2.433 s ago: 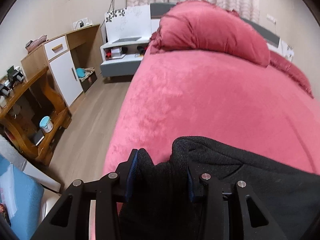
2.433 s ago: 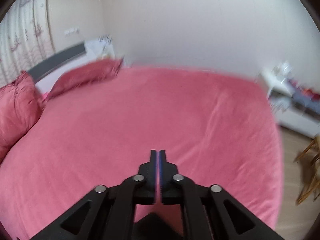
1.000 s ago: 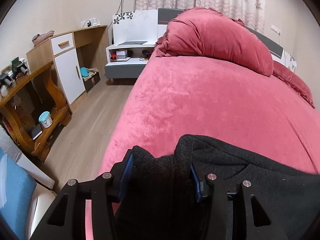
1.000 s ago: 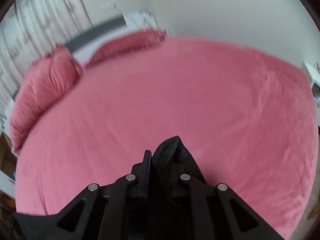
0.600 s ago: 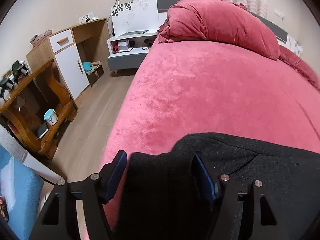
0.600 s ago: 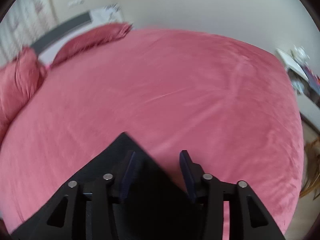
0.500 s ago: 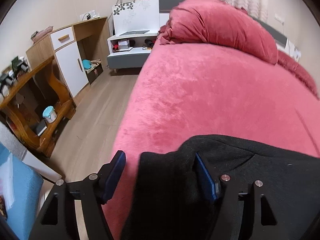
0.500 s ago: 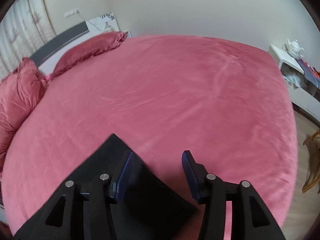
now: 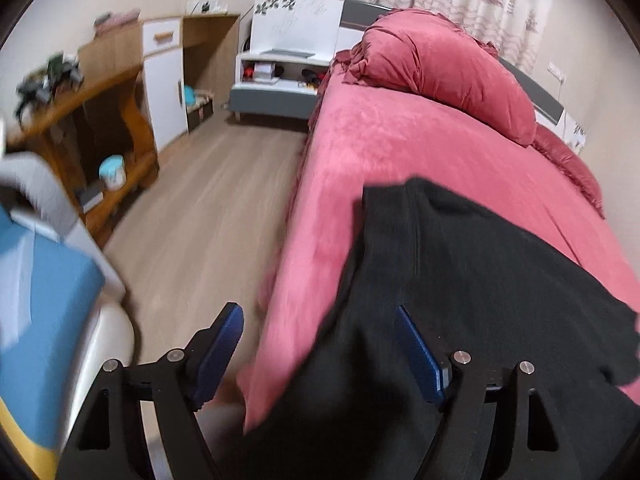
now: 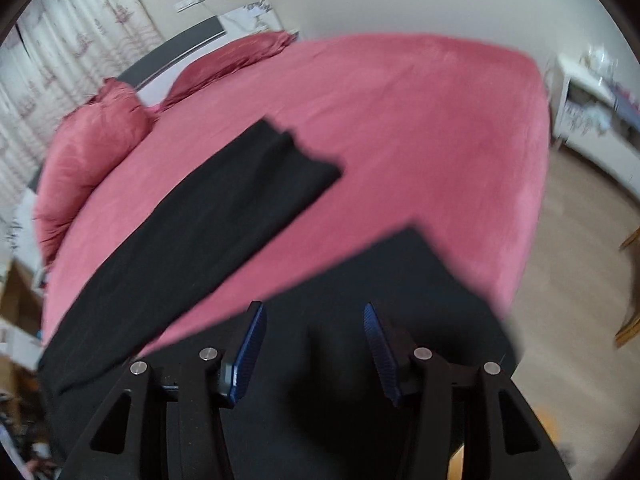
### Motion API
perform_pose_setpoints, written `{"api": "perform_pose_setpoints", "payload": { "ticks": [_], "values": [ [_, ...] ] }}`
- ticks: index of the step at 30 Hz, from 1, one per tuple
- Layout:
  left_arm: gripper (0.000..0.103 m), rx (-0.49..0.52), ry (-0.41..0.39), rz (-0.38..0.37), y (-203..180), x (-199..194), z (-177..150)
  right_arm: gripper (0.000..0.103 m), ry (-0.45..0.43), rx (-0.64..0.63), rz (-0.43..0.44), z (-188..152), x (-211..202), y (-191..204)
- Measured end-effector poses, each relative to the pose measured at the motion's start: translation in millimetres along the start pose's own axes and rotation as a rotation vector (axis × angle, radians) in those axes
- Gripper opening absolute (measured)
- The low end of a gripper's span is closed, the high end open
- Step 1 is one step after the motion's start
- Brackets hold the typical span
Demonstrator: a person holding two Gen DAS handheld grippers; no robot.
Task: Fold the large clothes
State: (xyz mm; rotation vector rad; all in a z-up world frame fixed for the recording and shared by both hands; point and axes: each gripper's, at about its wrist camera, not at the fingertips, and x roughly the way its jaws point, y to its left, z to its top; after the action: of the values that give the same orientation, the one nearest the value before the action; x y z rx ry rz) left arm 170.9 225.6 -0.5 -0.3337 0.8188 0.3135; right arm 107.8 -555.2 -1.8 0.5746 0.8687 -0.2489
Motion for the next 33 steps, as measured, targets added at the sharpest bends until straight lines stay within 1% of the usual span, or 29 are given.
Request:
{"api": "perform_pose_setpoints", "payload": {
  "ticks": [3, 5, 6, 8, 10, 13, 16, 18, 21, 22, 24, 26, 28, 31, 33],
  "values": [
    [0.079, -0.032, 0.019, -0.038, 13, -18, -34, 0.052, 0.03, 0.071, 0.088, -35, -3, 7],
    [0.08, -0.04, 0.031, -0.063, 16, -25, -50, 0.052, 0.048, 0.103, 0.129, -50, -5, 11],
    [0.082, -0.038, 0.031, -0.067, 18, -29, -58, 0.052, 0.057, 0.111, 0.138, -58, -5, 14],
    [0.086, -0.036, 0.029, -0.065, 21, -37, -73, 0.052, 0.074, 0.119, 0.138, -75, -5, 18],
    [0.086, -0.054, 0.046, -0.082, 26, -39, -83, 0.052, 0.105, 0.141, 0.144, -89, -4, 18],
    [0.086, -0.096, 0.053, -0.093, 36, -40, -90, 0.052, 0.106, 0.182, 0.14, -105, -10, 11],
    [0.086, -0.159, 0.057, -0.123, 46, -38, -92, 0.052, 0.095, 0.238, 0.083, -123, -19, -7],
    [0.086, -0.207, 0.073, -0.141, 51, -34, -91, 0.052, 0.073, 0.297, 0.047, -128, -25, -26],
    [0.084, -0.285, 0.092, -0.191, 51, -30, -94, 0.054, 0.024, 0.422, 0.0, -134, -40, -63],
    [0.084, -0.296, 0.098, -0.206, 49, -30, -95, 0.055, 0.004, 0.469, -0.002, -135, -44, -76],
    [0.08, -0.302, 0.111, -0.245, 42, -29, -97, 0.059, -0.023, 0.532, -0.003, -138, -47, -96],
    [0.08, -0.282, 0.107, -0.222, 34, -30, -98, 0.06, -0.03, 0.568, 0.03, -139, -42, -108],
    [0.078, -0.276, 0.103, -0.204, 30, -30, -99, 0.06, -0.02, 0.578, 0.056, -136, -32, -116],
    [0.068, -0.334, 0.124, -0.193, 35, -26, -99, 0.06, -0.012, 0.587, 0.078, -127, -12, -126],
    [0.059, -0.363, 0.13, -0.186, 38, -27, -99, 0.06, -0.021, 0.622, 0.085, -124, 0, -136]
  ]
}}
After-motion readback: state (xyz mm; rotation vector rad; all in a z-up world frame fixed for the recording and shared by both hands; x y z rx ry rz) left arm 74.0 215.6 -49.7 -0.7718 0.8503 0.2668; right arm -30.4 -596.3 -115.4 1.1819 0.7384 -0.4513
